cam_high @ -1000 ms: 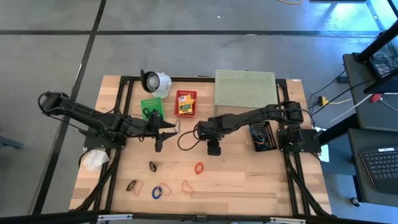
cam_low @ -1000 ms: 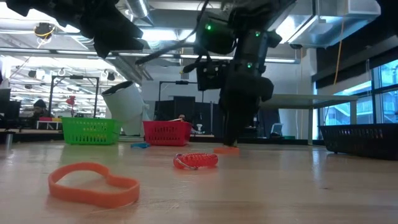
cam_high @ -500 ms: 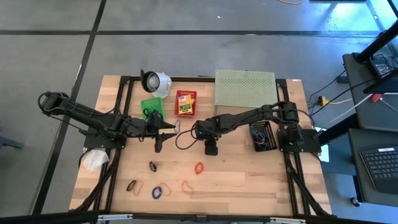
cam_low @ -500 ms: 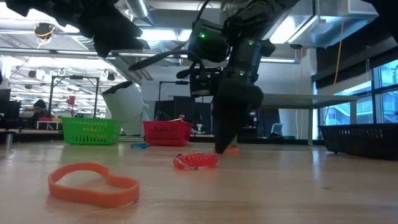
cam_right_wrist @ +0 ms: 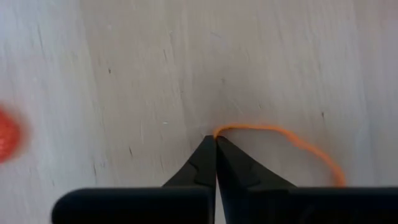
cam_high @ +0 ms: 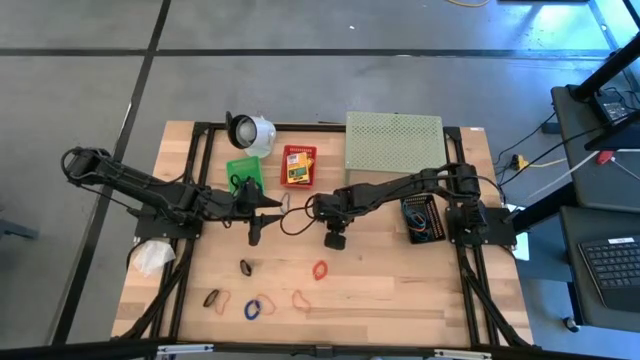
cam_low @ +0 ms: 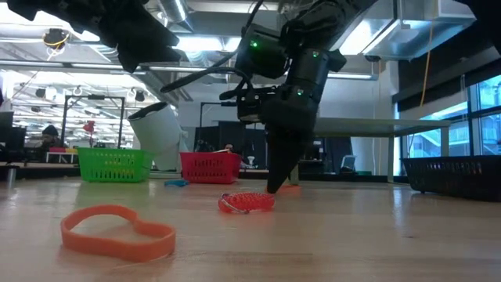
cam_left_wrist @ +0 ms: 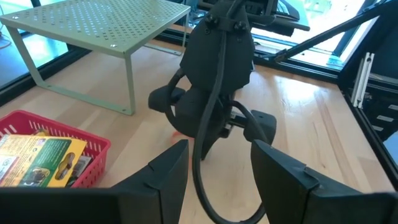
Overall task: Pick & Place Office Desk Supplies
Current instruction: Put the orange rubber band into the black basket
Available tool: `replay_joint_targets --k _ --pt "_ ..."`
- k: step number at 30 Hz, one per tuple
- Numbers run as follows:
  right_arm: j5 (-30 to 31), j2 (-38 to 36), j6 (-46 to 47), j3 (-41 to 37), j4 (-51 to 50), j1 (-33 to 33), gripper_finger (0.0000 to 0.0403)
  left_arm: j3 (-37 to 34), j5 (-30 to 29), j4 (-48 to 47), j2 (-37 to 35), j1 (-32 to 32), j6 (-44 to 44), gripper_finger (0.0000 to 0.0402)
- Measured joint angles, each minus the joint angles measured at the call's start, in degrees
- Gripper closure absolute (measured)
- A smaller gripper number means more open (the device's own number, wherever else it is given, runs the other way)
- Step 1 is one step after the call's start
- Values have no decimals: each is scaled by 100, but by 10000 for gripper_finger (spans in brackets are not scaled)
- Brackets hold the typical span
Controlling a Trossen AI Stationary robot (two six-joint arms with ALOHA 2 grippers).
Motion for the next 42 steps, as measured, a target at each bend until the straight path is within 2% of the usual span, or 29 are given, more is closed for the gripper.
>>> replay_joint_targets --k 6,21,30,42 --pt "2 -249 479 -59 -221 2 401 0 0 0 0 0 0 233" --pt "205 -1641 1219 -41 -588 78 402 0 22 0 0 0 -2 233" --pt "878 -2406 1698 -30 -882 176 403 0 179 1 0 0 -10 233" --pt "1824 -3356 2269 -90 -2112 438 403 0 324 4 0 1 -7 233"
